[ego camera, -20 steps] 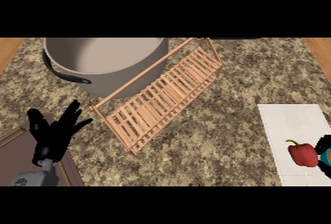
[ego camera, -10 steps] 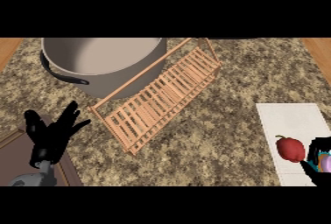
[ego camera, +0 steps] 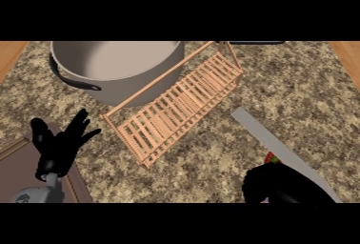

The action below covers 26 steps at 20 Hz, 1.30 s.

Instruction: Pick the cupcake from the placemat and place it in the tiered shelf

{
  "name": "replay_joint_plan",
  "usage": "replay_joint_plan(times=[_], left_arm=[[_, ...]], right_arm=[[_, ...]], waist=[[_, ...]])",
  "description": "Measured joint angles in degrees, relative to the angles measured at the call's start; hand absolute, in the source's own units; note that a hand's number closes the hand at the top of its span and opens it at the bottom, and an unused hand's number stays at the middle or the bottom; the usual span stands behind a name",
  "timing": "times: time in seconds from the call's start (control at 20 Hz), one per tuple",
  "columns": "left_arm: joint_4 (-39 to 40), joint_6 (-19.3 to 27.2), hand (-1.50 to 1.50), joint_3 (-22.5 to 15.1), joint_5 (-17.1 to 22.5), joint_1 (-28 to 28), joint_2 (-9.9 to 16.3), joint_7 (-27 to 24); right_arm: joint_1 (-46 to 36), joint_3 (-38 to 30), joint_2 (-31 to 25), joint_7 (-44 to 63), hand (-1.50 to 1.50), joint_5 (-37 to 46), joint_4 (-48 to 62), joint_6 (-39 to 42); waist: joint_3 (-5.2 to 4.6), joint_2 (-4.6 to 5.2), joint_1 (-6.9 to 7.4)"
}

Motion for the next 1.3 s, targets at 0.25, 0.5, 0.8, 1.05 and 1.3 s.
replay_joint_plan(times=[0.25,0.5,0.8,1.05,1.3], left_arm=[[-0.84,0.43,0.00,0.36,-0.12,1.40,-0.29,-0.68],[-0.72,0.15,0.00,0.79,0.04,1.03,0.01,-0.53],[-0.27,0.57,0.00,0.57,-0.65,0.38,-0.15,0.23],[-0.30,0.31,0.00,0.39,-0.72,0.38,-0.55,-0.30],[-0.21,0.11,0.00,0.36,-0.95,0.23,-0.62,-0.48]], right_arm=[[-1.28,1.58,4.74,12.80,1.50,-3.50,-16.38,3.14],[-9.18,-0.87,9.95,25.20,1.50,-7.24,-18.27,5.65],[-24.23,-6.94,15.44,40.86,1.50,-14.37,-18.19,7.48],[-40.29,-13.19,18.69,52.84,1.50,-21.39,-14.15,5.68],[-56.32,-20.65,17.74,56.49,1.50,-26.52,-3.50,3.54]], waist=[[0.13,-0.03,-0.94],[0.10,0.17,-0.90],[0.11,0.22,-0.64],[0.08,0.18,-0.27],[0.14,0.26,-0.12]])
